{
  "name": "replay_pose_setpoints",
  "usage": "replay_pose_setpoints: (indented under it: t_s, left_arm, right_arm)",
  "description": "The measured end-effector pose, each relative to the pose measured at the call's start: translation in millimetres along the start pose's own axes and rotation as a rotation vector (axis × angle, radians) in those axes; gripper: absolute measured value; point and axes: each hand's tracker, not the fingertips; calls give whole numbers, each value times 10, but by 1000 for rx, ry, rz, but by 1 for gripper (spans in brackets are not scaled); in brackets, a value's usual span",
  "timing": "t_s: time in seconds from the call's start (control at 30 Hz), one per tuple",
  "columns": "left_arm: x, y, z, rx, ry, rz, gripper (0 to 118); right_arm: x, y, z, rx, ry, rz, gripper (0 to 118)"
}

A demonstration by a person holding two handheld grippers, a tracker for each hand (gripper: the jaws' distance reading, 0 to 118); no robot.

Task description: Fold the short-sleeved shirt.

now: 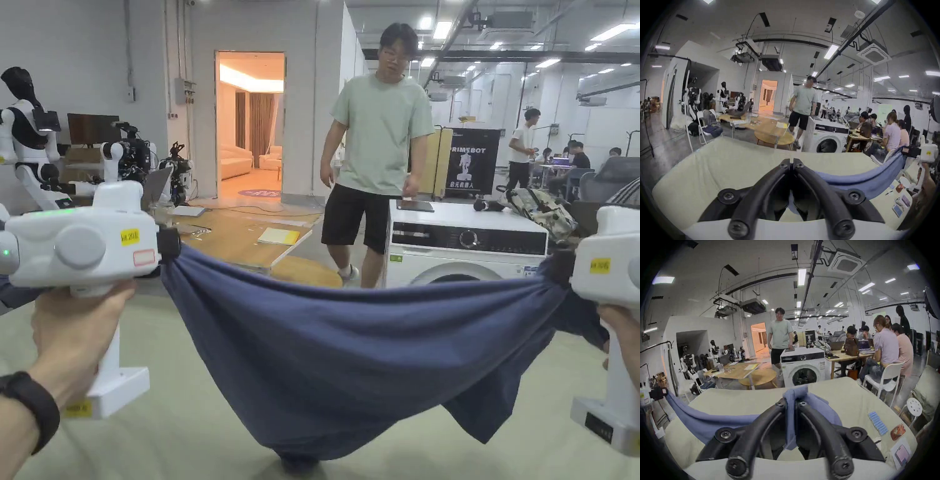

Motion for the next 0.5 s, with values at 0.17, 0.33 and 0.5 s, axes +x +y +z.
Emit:
replay_pose_setpoints:
  t_s: [0.17, 0.33, 0.5]
  left_arm:
    - [-175, -753, 335, -50, -57, 47, 0]
    - [-287, -1745, 1096, -185, -174, 171, 0]
    - [-348, -2575, 1681, -324, -103, 142, 0]
  right_arm:
    - [264, -735, 240, -102, 47, 11, 5]
    - [653, -1843, 910, -272, 66, -50, 5]
    - [906, -2776, 1490, -446, 48, -95, 5]
